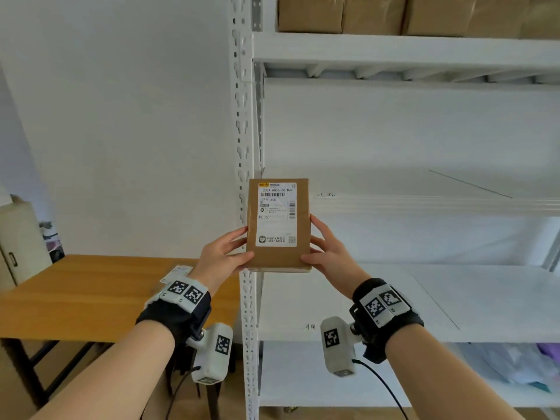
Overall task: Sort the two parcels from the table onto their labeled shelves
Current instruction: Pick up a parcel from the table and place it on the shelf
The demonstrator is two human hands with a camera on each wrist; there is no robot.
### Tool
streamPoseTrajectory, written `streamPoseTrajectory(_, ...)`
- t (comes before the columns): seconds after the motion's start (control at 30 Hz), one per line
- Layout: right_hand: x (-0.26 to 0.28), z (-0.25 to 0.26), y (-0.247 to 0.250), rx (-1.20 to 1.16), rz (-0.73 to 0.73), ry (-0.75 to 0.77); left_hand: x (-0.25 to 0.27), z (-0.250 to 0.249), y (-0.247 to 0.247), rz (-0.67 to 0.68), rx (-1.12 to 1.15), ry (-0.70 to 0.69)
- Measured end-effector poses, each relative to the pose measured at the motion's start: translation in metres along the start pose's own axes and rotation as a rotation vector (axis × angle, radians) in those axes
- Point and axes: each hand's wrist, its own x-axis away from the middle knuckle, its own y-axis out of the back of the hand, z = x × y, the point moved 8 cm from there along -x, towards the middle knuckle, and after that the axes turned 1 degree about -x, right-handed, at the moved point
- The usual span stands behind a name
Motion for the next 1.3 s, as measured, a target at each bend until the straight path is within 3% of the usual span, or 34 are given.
streamPoseTrajectory(0.13,-0.005,0.029,0.032,-0.022,0.032,0.038,-0.017,-0.034,-0.030,0.020,-0.018,-0.045)
streamPoseTrajectory(0.23,-0.020,0.050,0.062,-0.042,-0.028,0.051,-0.041,-0.060,-0.051,0.052,-0.028,-0.073)
streamPoseTrajectory(0.43,-0.068,0.094,0.112,-0.038,-0.082,0.102,-0.104,-0.098,-0.086,0.156,0.009,-0.094)
streamPoseTrajectory(0.6,-0.113,0.115,0.137,-0.057,-0.147,0.097,-0.159,-0.116,-0.102,0.155,0.056,-0.146)
streamPoseTrajectory(0.77,-0.159,0.116,0.156,-0.097,-0.201,0.077,-0.208,-0.122,-0.110,0.078,0.021,-0.166)
streamPoseTrajectory(1.0,-0.212,0.103,0.167,-0.069,-0.151,0.006,-0.247,-0.120,-0.120,0.009,-0.149,-0.177)
streamPoseTrajectory(1.3,-0.254,0.079,0.168,-0.062,-0.084,-0.097,-0.281,-0.103,-0.121,-0.037,-0.266,-0.065)
